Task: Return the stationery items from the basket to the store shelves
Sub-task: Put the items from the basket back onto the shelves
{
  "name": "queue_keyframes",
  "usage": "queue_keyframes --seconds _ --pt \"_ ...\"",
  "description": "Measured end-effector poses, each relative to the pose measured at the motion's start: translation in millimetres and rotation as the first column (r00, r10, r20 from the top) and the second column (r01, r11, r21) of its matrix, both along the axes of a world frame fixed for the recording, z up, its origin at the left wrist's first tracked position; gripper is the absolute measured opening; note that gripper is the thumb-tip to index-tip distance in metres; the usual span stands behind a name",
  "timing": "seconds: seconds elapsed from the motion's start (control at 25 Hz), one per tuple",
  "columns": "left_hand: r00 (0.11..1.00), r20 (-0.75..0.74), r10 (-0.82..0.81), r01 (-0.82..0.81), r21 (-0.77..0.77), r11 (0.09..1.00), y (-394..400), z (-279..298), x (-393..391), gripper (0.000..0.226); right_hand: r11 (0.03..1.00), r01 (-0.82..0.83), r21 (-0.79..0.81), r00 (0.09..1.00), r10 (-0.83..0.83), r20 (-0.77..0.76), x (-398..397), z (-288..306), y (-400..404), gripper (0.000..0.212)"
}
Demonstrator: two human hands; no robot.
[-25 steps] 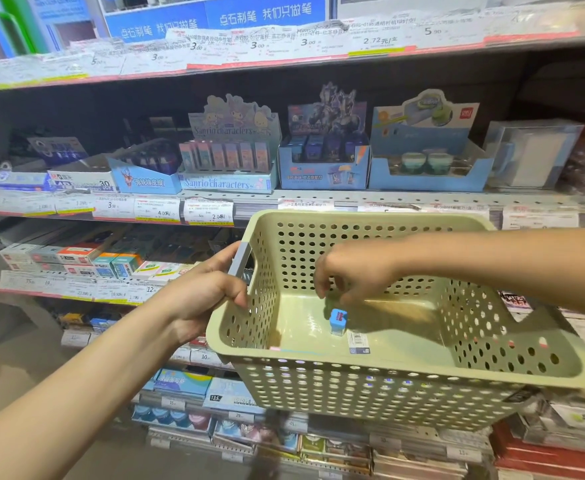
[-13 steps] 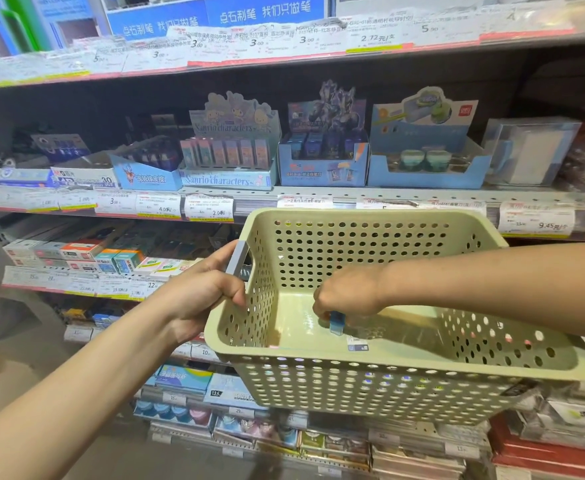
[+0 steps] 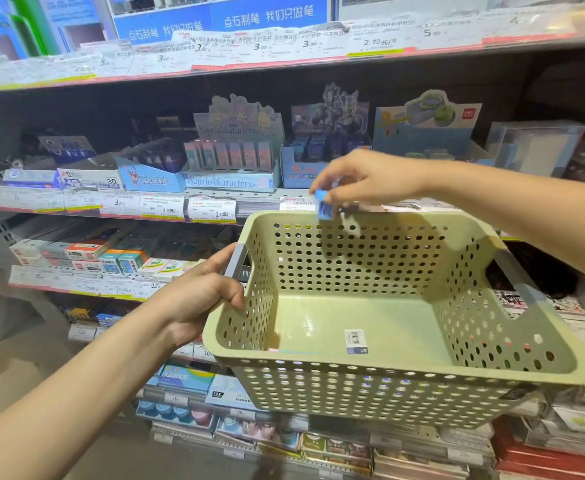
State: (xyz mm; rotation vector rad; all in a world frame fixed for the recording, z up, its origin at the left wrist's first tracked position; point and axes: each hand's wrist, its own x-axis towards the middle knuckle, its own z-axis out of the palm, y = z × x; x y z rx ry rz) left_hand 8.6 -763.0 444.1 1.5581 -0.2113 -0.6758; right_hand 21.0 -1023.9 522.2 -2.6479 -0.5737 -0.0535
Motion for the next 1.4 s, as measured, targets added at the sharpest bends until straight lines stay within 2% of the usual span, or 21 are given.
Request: queue_keyframes --seconds 0.12,0.24,0.32,0.48,0.68,1.16,1.32,1.4 --pt "1.000 0.003 0.012 -0.012 0.006 1.000 1 0 1 0.083 0.982 0.109 0.153 0.983 -0.129 0.128 12 19 -10 0.027" --pt "1.000 0.012 0.017 -0.017 0.009 1.000 2 1 0 0.082 0.962 0.261 0.081 0.923 -0.273 0.271 30 26 -22 0.034" --pt "1.000 0.010 0.017 -0.017 0.007 1.000 3 1 0 0.081 0.940 0.334 0.064 0.888 -0.337 0.313 43 24 -28 0.035" --pt "1.000 0.017 0.019 -0.019 0.018 1.000 7 1 2 0.082 0.911 0.406 0.078 0.861 -0.410 0.300 63 20 -32 0.033" --pt "1.000 0.028 0.002 -0.002 0.012 1.000 8 2 1 0.080 0.891 0.446 -0.082 0.864 -0.404 0.300 72 23 -28 0.030" --pt "1.000 0.004 0.020 -0.020 0.013 1.000 8 -3 5 0.083 0.861 0.497 -0.106 0.848 -0.457 0.267 72 20 -22 0.029" --pt "1.000 -0.001 0.030 -0.030 0.001 1.000 8 -4 4 0.081 0.857 0.501 -0.118 0.850 -0.462 0.255 71 22 -23 0.017" --pt "0.999 0.002 0.032 -0.032 0.001 0.999 8 -4 3 0.080 0.847 0.522 -0.102 0.838 -0.487 0.247 68 21 -22 0.030"
